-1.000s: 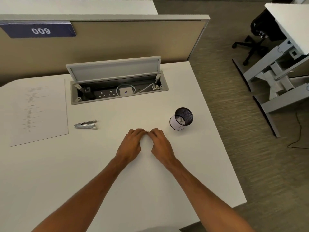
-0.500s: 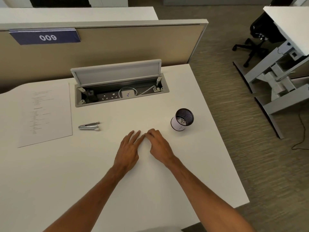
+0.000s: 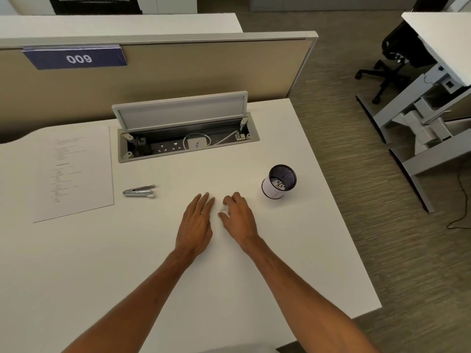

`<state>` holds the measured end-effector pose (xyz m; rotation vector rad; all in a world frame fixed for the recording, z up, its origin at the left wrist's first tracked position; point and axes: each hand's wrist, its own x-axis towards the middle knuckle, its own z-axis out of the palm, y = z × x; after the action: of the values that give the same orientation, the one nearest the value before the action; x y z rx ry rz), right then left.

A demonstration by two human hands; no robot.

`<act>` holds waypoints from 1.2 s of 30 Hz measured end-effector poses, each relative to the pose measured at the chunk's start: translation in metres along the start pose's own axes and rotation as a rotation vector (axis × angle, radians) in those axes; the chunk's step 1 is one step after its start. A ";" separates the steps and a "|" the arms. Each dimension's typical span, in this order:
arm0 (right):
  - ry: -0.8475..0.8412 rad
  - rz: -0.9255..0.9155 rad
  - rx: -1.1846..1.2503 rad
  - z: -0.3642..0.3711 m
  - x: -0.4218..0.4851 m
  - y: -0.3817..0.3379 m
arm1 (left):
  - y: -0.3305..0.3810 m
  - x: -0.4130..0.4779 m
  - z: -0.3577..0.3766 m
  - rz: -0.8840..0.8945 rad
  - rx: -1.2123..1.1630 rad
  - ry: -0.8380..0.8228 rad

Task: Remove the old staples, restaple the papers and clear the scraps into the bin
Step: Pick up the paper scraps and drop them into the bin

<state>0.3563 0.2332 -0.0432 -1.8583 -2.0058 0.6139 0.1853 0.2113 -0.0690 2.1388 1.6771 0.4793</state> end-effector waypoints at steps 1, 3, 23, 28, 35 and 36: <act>0.006 -0.029 -0.032 0.002 0.002 -0.002 | -0.002 0.002 0.000 0.015 0.016 -0.004; 0.029 -0.093 -0.093 0.007 0.004 -0.002 | -0.004 0.005 0.001 0.033 0.029 -0.018; 0.317 0.178 0.458 -0.096 0.006 -0.001 | 0.021 0.008 -0.008 -0.044 0.011 -0.002; 0.514 0.195 0.482 -0.157 0.016 0.011 | 0.027 0.007 -0.002 -0.009 0.002 0.010; 0.413 0.308 0.106 -0.172 0.031 0.064 | 0.043 0.019 0.006 0.035 0.009 0.003; 0.391 0.309 0.090 -0.171 0.031 0.065 | 0.045 0.022 0.007 0.036 0.005 0.006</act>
<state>0.4978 0.2818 0.0663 -2.0610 -1.4387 0.3716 0.2314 0.2221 -0.0524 2.1768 1.6469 0.4931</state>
